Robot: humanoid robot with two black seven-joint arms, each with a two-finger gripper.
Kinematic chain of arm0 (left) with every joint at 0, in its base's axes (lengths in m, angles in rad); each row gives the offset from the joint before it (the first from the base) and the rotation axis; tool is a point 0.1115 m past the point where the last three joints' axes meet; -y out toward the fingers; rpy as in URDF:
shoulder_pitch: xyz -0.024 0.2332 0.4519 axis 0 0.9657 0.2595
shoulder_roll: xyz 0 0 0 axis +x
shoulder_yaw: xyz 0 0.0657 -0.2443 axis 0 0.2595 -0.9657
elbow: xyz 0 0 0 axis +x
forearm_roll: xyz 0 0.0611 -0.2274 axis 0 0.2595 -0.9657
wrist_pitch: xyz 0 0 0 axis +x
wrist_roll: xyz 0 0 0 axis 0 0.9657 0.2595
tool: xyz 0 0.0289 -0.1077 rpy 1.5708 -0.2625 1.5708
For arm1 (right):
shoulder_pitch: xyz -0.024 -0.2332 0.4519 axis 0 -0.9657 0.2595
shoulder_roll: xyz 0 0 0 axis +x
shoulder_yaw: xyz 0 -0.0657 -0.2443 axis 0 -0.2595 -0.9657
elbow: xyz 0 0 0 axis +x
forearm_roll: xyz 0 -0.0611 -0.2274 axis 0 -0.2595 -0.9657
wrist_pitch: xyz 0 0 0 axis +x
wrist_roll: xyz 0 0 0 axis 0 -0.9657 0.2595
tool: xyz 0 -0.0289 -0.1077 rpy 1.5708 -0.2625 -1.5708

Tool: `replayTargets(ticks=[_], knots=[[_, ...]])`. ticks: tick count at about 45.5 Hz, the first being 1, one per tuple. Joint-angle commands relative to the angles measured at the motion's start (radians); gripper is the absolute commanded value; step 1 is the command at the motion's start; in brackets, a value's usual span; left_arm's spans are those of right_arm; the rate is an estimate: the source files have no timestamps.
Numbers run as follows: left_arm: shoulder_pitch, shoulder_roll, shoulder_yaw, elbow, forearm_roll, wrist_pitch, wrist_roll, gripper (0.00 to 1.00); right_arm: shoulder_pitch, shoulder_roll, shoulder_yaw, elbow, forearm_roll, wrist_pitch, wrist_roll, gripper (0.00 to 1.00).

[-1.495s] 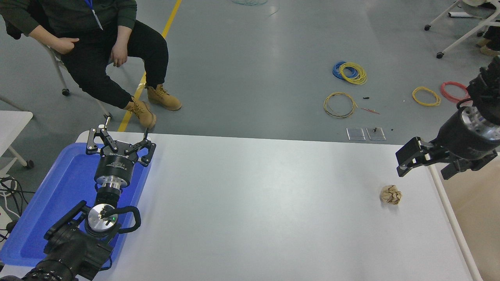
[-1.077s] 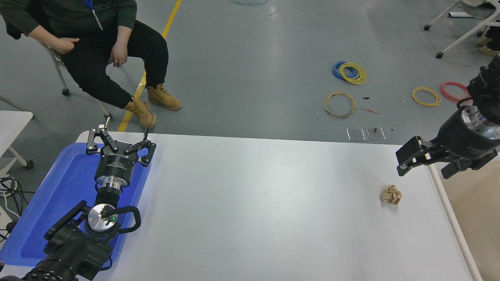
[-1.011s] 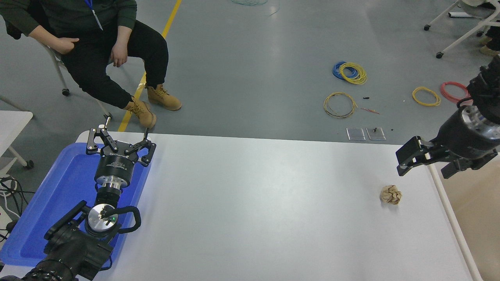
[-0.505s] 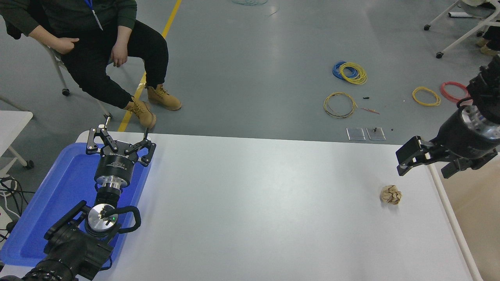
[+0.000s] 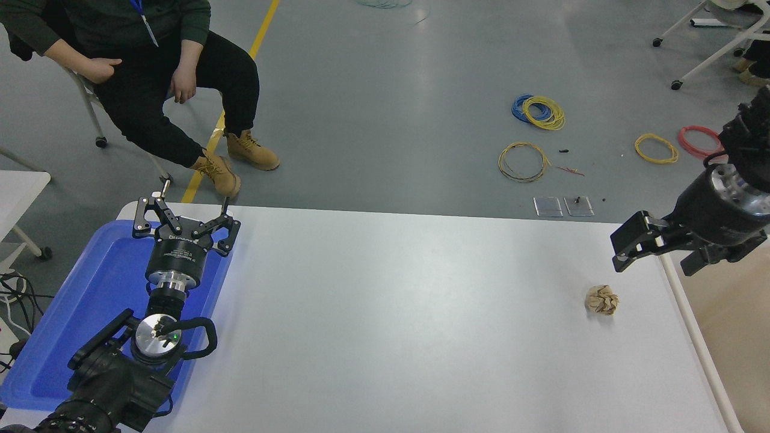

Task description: Pick up paper ball place in dustbin

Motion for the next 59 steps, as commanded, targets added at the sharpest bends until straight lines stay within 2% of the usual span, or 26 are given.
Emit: replayTargets(ticks=[1,20,29,38,59], knots=[[0.000,0.000,0.000,0.000,0.000,-0.001,0.000,1.00,-0.024,0.027,0.000,-0.031,0.000,0.000,0.000,1.00],[0.000,0.000,0.000,0.000,0.000,-0.001,0.000,1.00,-0.076,0.033,0.002,-0.108,-0.004,-0.002,0.000,1.00],[0.000,0.000,0.000,0.000,0.000,-0.001,0.000,1.00,-0.159,0.031,-0.012,-0.208,-0.014,-0.130,0.000,1.00],[0.000,0.000,0.000,0.000,0.000,0.001,0.000,1.00,-0.246,0.025,-0.003,-0.295,-0.021,-0.179,0.001,1.00],[0.000,0.000,0.000,0.000,0.000,0.001,0.000,1.00,-0.522,0.024,0.057,-0.655,-0.007,-0.201,0.004,1.00]])
